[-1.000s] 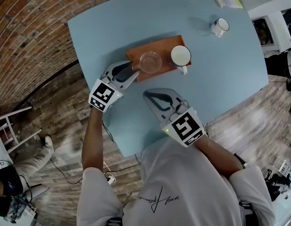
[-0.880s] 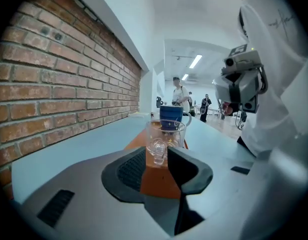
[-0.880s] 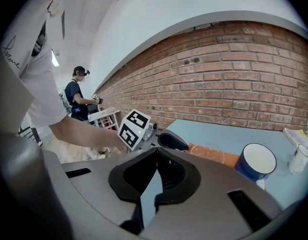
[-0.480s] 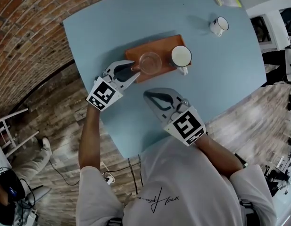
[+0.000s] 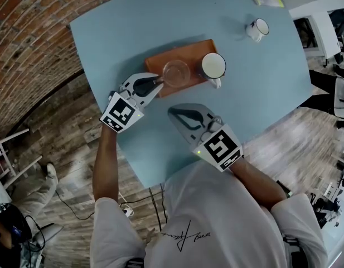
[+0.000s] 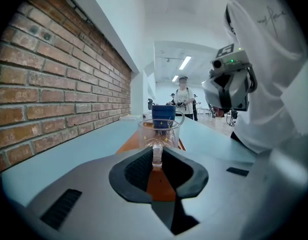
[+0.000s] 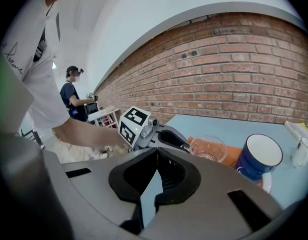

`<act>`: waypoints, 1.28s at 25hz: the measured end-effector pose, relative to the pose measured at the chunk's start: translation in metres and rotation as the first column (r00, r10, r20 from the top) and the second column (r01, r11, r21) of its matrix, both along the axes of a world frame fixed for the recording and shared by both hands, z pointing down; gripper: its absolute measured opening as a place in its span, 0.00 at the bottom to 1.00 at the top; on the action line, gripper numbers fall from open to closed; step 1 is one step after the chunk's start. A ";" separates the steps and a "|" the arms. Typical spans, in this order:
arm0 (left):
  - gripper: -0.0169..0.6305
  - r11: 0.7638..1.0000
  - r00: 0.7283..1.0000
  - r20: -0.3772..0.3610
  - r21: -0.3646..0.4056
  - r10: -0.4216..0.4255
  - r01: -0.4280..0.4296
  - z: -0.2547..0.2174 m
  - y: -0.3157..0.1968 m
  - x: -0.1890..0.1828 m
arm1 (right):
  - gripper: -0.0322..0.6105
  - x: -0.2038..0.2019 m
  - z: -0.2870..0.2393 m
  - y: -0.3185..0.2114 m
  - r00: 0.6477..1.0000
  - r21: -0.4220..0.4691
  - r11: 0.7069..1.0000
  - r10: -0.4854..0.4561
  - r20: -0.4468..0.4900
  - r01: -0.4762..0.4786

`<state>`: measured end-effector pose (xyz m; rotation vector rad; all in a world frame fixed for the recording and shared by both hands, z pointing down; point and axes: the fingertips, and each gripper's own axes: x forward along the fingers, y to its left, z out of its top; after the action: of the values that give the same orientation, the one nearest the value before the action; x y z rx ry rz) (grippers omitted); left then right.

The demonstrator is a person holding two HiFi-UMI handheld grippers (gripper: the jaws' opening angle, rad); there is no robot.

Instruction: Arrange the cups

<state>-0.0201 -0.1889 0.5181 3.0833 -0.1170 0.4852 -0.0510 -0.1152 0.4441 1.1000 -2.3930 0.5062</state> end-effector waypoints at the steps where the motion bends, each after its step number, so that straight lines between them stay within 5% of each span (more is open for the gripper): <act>1: 0.12 1.000 1.000 0.001 0.004 0.000 0.000 0.000 0.000 0.000 | 0.08 0.000 0.000 0.000 1.000 -0.001 1.000 -0.001 0.000 0.001; 15: 0.11 0.992 0.992 -0.022 0.014 -0.127 0.127 -0.003 0.017 -0.005 | 0.08 0.006 -0.001 0.005 1.000 0.009 1.000 0.010 0.006 -0.010; 32: 0.11 0.945 0.943 -0.076 -0.066 -0.323 0.319 -0.019 0.031 -0.012 | 0.08 0.013 -0.012 0.016 0.999 0.039 0.999 0.013 0.031 -0.015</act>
<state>-0.0322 -0.1579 0.4996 2.9420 -0.5846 0.3331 -0.0383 -0.0988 0.4323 1.1344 -2.4332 0.4862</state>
